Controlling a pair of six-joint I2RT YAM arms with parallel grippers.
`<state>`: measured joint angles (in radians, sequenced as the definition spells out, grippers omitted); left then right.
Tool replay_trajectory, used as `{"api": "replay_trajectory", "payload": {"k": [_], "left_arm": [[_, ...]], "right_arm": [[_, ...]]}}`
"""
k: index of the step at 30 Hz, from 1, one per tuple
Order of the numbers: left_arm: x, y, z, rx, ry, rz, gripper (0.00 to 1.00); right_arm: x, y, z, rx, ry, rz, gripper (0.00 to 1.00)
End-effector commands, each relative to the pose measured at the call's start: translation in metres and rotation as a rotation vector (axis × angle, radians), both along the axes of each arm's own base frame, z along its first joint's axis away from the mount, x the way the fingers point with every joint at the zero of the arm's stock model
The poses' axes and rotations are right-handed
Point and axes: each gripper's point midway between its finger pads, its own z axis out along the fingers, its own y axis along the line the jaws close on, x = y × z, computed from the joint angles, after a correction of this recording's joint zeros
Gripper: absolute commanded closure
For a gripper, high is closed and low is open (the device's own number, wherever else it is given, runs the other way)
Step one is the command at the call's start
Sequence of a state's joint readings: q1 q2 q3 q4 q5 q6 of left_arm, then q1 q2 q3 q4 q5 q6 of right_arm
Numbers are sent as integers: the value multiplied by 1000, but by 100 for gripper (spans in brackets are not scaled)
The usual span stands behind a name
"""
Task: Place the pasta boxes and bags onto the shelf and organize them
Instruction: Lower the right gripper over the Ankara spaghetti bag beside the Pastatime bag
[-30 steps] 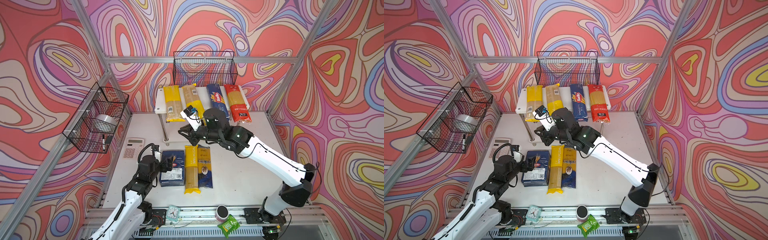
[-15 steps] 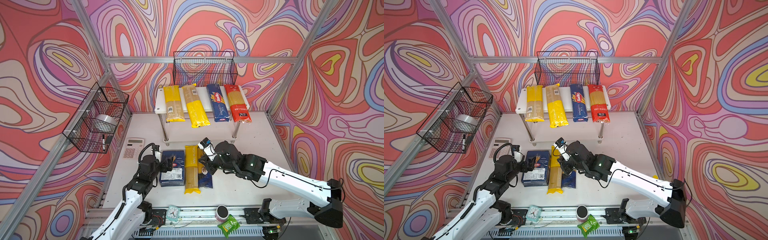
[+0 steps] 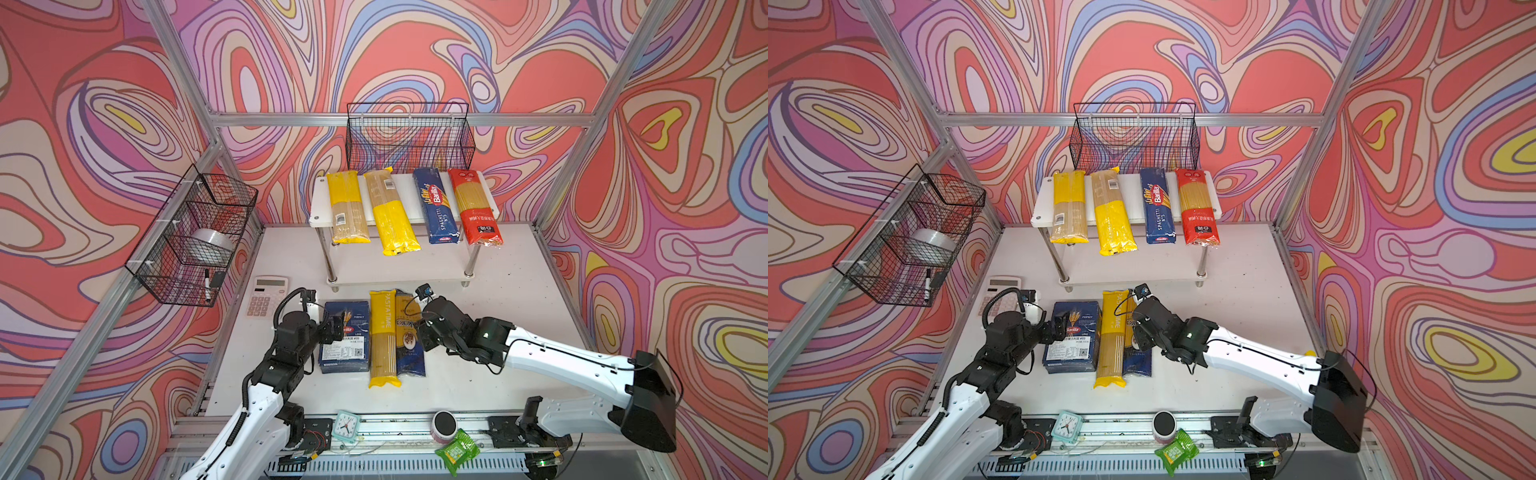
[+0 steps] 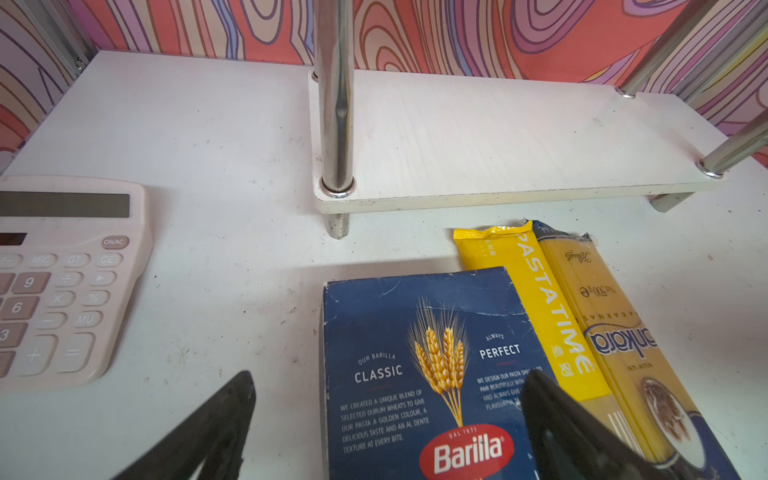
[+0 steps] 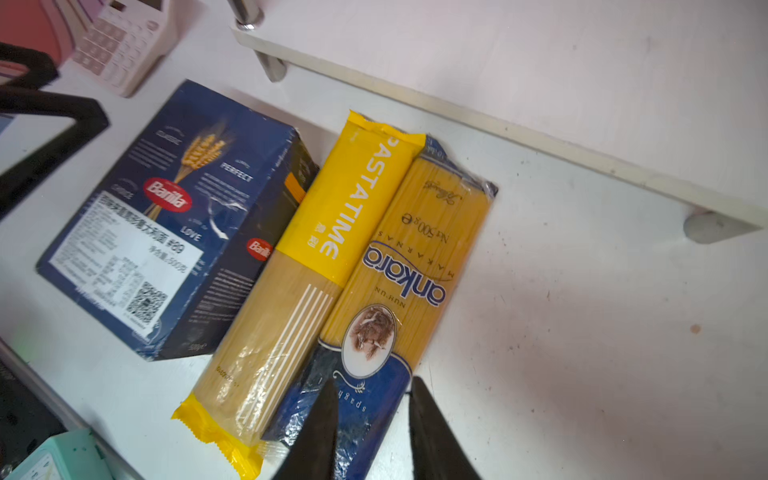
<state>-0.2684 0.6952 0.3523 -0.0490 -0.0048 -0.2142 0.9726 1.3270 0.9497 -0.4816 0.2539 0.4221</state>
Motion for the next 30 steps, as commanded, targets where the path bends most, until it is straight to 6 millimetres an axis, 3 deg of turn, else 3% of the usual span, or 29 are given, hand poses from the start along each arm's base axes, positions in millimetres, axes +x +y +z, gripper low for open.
{"api": "replay_trajectory", "payload": {"k": [1,4,8,13,19,30], "left_arm": [[3,4,-3,5,25,29,0],[4,1,-4,7,37,11,0],[2,1,-2,0,21,7,0],[3,-1,-4,5,37,2,0],[3,-1,-3,0,27,0,0],[3,-4,-2,-1,26,-16,0]], "right_arm": [[3,1,-27,22,102,-54,66],[1,3,-49,30,171,-72,57],[-7,6,-73,40,241,-77,34],[-7,8,-83,67,252,-92,9],[-3,10,-103,5,272,-98,2],[4,8,-116,-39,252,-112,2]]}}
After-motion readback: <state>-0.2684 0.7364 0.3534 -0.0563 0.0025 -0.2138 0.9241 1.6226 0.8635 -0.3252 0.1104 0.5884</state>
